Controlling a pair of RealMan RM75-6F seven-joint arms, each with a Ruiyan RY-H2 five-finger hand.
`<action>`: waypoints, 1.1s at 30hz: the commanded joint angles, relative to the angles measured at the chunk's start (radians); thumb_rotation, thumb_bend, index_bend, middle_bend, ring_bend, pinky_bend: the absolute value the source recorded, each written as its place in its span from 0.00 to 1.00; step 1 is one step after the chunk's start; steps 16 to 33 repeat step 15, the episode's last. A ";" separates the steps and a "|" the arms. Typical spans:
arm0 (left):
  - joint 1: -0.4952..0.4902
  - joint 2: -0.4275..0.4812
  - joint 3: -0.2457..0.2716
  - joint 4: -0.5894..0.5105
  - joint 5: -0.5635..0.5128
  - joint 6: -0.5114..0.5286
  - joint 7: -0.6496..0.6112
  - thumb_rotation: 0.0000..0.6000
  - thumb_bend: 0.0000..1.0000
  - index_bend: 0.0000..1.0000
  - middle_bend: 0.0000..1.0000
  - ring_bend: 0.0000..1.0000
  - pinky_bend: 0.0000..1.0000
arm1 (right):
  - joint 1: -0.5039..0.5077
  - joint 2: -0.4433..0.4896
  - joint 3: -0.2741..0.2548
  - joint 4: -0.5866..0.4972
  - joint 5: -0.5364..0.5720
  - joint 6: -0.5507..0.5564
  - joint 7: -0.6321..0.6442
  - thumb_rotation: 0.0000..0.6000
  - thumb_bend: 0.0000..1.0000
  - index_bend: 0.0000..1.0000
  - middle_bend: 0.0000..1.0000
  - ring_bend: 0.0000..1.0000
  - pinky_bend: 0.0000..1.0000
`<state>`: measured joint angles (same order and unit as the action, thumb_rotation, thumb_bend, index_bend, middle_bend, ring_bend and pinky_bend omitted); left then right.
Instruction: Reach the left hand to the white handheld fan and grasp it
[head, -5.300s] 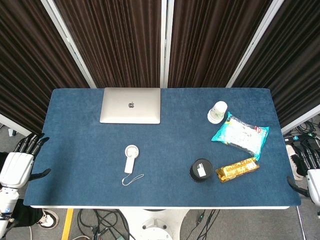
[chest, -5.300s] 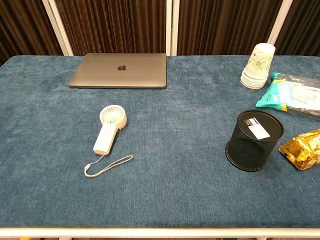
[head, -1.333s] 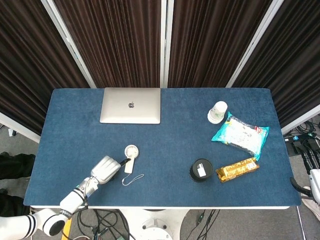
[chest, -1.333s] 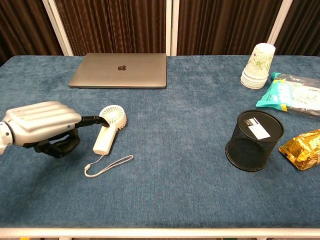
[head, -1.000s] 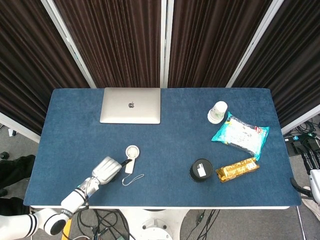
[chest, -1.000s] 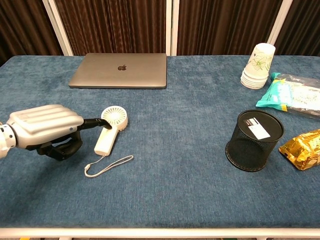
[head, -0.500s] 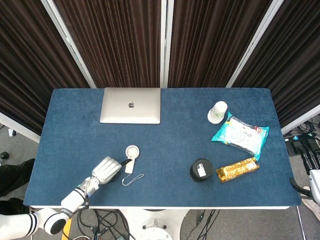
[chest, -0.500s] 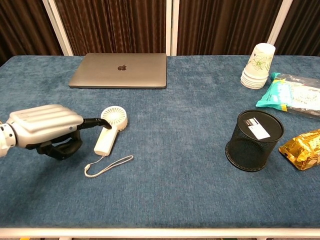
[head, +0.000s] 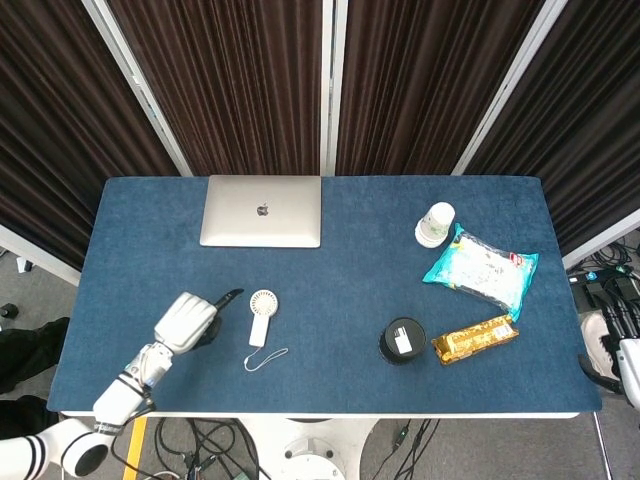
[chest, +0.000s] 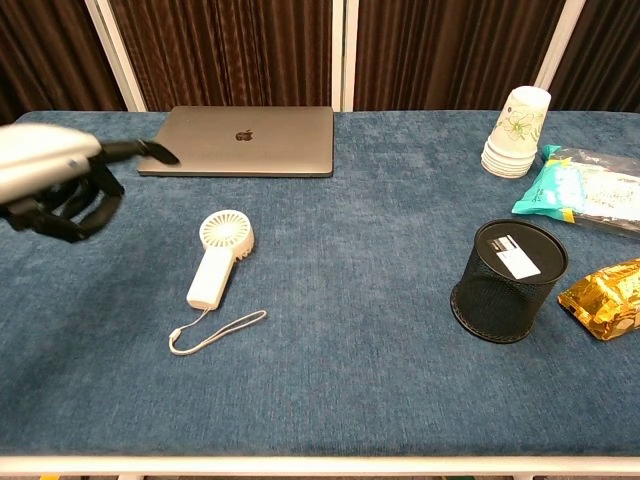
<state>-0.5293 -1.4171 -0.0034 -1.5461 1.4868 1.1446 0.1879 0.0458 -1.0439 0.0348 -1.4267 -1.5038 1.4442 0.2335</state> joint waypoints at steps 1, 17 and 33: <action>0.082 0.053 -0.004 0.042 0.045 0.152 -0.016 1.00 0.55 0.13 0.36 0.28 0.48 | 0.002 -0.001 0.001 -0.005 0.001 -0.002 -0.005 1.00 0.20 0.00 0.00 0.00 0.00; 0.306 0.167 0.011 0.090 0.004 0.404 -0.104 1.00 0.12 0.13 0.02 0.00 0.19 | -0.007 0.005 -0.008 -0.046 -0.035 0.038 -0.064 1.00 0.20 0.00 0.00 0.00 0.00; 0.306 0.167 0.011 0.090 0.004 0.404 -0.104 1.00 0.12 0.13 0.02 0.00 0.19 | -0.007 0.005 -0.008 -0.046 -0.035 0.038 -0.064 1.00 0.20 0.00 0.00 0.00 0.00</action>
